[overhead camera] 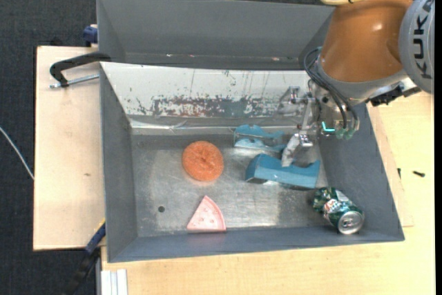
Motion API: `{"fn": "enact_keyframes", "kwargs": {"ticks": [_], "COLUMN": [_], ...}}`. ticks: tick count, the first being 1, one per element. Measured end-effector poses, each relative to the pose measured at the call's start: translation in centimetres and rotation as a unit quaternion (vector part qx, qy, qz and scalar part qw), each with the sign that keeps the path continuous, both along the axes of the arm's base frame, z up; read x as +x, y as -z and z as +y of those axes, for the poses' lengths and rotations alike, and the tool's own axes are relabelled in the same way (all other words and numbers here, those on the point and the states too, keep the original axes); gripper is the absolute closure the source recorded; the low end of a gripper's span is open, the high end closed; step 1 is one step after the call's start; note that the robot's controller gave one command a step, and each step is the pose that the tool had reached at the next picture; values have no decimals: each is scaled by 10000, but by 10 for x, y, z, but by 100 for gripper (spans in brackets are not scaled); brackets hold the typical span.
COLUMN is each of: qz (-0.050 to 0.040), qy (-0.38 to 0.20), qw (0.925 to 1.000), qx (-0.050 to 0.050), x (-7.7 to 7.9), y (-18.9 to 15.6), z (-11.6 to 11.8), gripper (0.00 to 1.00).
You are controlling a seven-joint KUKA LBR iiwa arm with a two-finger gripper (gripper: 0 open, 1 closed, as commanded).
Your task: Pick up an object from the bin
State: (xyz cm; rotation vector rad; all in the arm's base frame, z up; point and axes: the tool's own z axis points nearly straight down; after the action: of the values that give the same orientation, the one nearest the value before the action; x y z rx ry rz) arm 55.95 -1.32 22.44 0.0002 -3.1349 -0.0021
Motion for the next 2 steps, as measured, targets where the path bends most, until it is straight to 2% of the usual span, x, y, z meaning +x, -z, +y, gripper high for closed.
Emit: {"fn": "enact_keyframes", "kwargs": {"ticks": [1, 2], "qz": [-43, -61], "qy": [-2, 372], "qw": [10000, 9993], "qx": [-2, -1], "x": [2, -11], "y": [-4, 54], "z": [0, -19], "gripper": [0, 0]}}
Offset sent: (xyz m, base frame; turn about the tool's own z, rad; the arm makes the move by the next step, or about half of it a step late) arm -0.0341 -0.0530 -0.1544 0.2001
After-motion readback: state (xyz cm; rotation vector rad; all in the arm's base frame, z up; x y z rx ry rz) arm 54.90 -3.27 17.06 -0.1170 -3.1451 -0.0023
